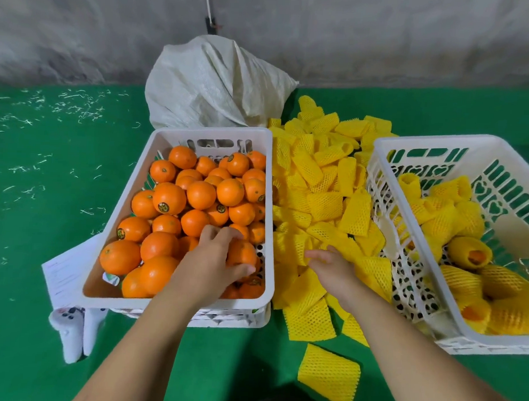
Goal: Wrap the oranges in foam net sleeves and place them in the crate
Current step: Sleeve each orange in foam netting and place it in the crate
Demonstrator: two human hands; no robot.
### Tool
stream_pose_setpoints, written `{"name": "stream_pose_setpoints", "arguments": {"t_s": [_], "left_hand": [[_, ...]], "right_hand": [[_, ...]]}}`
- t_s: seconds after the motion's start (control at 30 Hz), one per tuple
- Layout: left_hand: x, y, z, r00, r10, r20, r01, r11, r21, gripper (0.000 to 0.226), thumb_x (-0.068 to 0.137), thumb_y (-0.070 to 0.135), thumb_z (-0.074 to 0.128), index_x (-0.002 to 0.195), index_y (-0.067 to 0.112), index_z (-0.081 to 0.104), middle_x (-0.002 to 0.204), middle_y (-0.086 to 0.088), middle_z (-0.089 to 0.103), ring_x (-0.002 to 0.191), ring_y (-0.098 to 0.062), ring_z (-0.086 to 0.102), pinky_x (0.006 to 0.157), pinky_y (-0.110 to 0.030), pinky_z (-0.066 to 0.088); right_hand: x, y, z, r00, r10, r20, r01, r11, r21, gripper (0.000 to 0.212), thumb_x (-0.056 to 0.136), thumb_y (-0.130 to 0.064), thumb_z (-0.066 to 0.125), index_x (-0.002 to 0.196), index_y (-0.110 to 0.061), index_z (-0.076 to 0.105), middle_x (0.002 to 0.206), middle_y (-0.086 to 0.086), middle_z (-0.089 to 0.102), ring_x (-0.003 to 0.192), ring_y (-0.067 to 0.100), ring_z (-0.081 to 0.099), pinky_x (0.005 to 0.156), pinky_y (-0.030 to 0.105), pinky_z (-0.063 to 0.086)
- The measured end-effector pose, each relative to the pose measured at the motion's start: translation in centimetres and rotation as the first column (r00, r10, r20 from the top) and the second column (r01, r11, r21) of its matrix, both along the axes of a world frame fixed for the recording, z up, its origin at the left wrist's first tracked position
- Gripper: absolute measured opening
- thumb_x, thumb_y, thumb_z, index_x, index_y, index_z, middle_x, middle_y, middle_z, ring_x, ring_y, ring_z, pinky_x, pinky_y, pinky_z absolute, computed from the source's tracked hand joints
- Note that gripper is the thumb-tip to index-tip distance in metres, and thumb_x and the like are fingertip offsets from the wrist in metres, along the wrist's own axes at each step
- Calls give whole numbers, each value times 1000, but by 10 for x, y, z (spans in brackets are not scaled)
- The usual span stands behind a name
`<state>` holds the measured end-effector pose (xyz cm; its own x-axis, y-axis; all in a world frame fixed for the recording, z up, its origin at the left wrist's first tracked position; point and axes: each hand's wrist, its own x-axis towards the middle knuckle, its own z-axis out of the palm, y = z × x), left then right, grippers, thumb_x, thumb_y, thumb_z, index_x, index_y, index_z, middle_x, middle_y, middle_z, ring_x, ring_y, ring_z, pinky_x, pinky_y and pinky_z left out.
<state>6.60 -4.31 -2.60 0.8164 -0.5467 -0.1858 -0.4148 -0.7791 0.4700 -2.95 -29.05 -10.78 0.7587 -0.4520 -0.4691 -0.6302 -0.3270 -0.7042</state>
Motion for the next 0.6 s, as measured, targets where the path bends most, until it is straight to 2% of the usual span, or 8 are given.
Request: {"name": "stream_pose_setpoints", "arguments": {"t_s": [0.07, 0.13, 0.2, 0.27, 0.33, 0.47, 0.53, 0.6], "left_hand": [[-10, -5, -1, 996, 76, -42, -85, 965, -250, 67, 86, 55, 78, 142, 43, 42, 135, 9, 35, 106, -11, 51, 76, -12, 44], [-22, -12, 0, 985, 111, -130, -158, 880, -447, 69, 84, 51, 80, 143, 45, 44, 133, 13, 35, 113, 6, 46, 83, -7, 40], [-33, -19, 1, 972, 109, -210, -214, 787, -579, 62, 82, 52, 79, 136, 50, 48, 134, 16, 39, 117, 17, 44, 87, -6, 44], [-42, -27, 3, 935, 87, -345, -311, 668, -676, 56, 81, 53, 76, 133, 51, 54, 138, 18, 48, 117, 8, 56, 89, -16, 54], [-48, -33, 4, 911, 49, -410, -354, 603, -715, 55, 85, 52, 73, 138, 48, 56, 140, 14, 54, 115, 1, 63, 89, -21, 57], [-53, -50, 5, 841, -48, -539, -443, 511, -737, 47, 95, 50, 60, 141, 42, 58, 142, 6, 58, 119, -12, 67, 92, -30, 61], [-52, -60, 8, 701, -116, -704, -617, 396, -680, 41, 101, 49, 51, 139, 35, 61, 140, -4, 58, 105, -24, 73, 79, -31, 62], [-50, -65, 9, 506, -254, -824, -774, 288, -564, 44, 102, 48, 49, 140, 27, 61, 138, -13, 58, 88, -29, 73, 69, -31, 63]], "right_hand": [[3, 7, 1, 998, -58, 40, 50, 984, 172, 39, 105, -27, 55, 143, -21, 58, 161, 4, 40, 148, 28, 36, 121, 41, 30], [3, 13, 2, 973, -146, 178, 119, 981, 151, 37, 105, -25, 57, 141, -15, 61, 148, 4, 55, 139, 24, 48, 111, 35, 40], [-2, 17, 10, 894, -281, 350, 255, 959, 120, 24, 103, -25, 62, 124, -20, 72, 123, -5, 69, 122, 18, 61, 94, 25, 47], [-6, 19, 20, 772, -432, 466, 378, 902, 210, 10, 98, -24, 69, 101, -32, 75, 98, -18, 74, 103, 7, 68, 79, 17, 48], [-7, 21, 30, 697, -497, 516, 402, 867, 293, 14, 94, -18, 74, 93, -32, 72, 93, -13, 74, 95, 6, 69, 74, 18, 49], [-9, 30, 46, 675, -448, 587, 345, 894, 286, 22, 95, -19, 73, 110, -33, 64, 102, -6, 67, 89, 6, 68, 71, 20, 50], [-12, 31, 53, 674, -361, 644, 321, 929, 185, 18, 97, -21, 70, 106, -36, 66, 100, -6, 65, 88, 8, 67, 70, 23, 51], [-15, 31, 58, 678, -222, 701, 308, 951, 2, 15, 98, -19, 69, 105, -32, 67, 102, -7, 60, 90, 7, 63, 75, 27, 53]]}}
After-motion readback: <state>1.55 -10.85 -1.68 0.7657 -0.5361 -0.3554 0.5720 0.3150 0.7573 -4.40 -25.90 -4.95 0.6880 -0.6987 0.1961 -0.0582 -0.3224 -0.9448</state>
